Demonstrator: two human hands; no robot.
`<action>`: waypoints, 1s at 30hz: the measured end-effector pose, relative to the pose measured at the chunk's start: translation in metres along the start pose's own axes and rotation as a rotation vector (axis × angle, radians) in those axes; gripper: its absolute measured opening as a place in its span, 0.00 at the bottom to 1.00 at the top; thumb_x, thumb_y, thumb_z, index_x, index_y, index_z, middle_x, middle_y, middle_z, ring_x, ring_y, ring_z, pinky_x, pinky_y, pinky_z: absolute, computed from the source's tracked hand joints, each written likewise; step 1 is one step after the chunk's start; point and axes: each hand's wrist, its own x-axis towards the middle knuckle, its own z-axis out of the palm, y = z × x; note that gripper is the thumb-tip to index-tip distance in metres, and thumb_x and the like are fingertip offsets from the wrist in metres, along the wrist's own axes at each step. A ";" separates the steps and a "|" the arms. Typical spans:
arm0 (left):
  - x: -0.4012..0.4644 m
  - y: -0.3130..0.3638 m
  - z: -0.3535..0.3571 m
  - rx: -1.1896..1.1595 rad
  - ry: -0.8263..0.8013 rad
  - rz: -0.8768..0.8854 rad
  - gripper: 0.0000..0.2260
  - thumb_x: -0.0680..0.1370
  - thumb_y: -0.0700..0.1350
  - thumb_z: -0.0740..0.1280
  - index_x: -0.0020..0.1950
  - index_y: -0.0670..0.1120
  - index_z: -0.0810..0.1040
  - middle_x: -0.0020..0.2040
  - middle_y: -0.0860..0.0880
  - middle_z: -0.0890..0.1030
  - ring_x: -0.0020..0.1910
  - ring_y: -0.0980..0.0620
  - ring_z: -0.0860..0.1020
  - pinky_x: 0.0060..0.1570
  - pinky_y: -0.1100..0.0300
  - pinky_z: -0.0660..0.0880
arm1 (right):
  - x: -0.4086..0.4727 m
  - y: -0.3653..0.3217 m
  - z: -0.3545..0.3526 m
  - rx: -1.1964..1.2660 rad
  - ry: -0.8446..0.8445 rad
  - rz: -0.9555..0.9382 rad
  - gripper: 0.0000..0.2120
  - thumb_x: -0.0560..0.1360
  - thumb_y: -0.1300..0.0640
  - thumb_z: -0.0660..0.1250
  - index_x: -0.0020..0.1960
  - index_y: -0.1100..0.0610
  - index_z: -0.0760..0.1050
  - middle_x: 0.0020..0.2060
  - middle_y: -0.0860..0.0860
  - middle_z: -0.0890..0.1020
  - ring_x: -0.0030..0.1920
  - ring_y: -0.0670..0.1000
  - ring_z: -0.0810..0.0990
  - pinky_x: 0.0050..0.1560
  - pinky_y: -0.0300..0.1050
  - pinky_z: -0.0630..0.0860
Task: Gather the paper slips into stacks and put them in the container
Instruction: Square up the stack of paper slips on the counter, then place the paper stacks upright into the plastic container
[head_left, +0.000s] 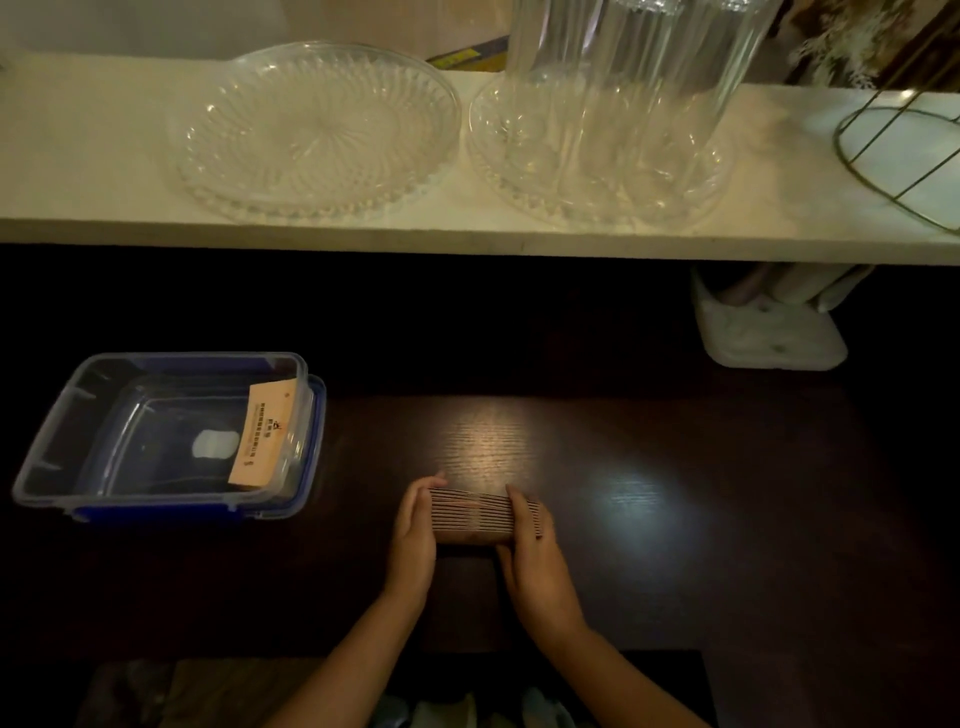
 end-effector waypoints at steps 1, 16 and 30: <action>0.000 0.001 -0.002 -0.019 -0.026 -0.022 0.12 0.80 0.42 0.53 0.49 0.50 0.75 0.53 0.50 0.78 0.49 0.55 0.76 0.45 0.70 0.73 | 0.001 0.001 0.000 -0.074 0.015 -0.001 0.30 0.76 0.59 0.62 0.73 0.49 0.52 0.69 0.55 0.64 0.66 0.54 0.67 0.66 0.48 0.66; -0.008 0.035 -0.009 -0.349 -0.083 -0.276 0.14 0.71 0.33 0.66 0.56 0.41 0.75 0.46 0.45 0.83 0.43 0.51 0.83 0.38 0.61 0.80 | 0.023 -0.039 -0.043 0.707 -0.327 0.282 0.19 0.77 0.56 0.61 0.61 0.46 0.55 0.57 0.49 0.76 0.54 0.46 0.78 0.44 0.37 0.79; -0.034 0.076 0.005 -0.076 -0.186 -0.342 0.07 0.72 0.38 0.67 0.48 0.47 0.77 0.45 0.47 0.83 0.40 0.54 0.83 0.32 0.62 0.79 | 0.038 -0.035 -0.109 0.755 -0.468 0.313 0.12 0.71 0.57 0.71 0.54 0.52 0.77 0.51 0.51 0.84 0.50 0.49 0.83 0.55 0.51 0.80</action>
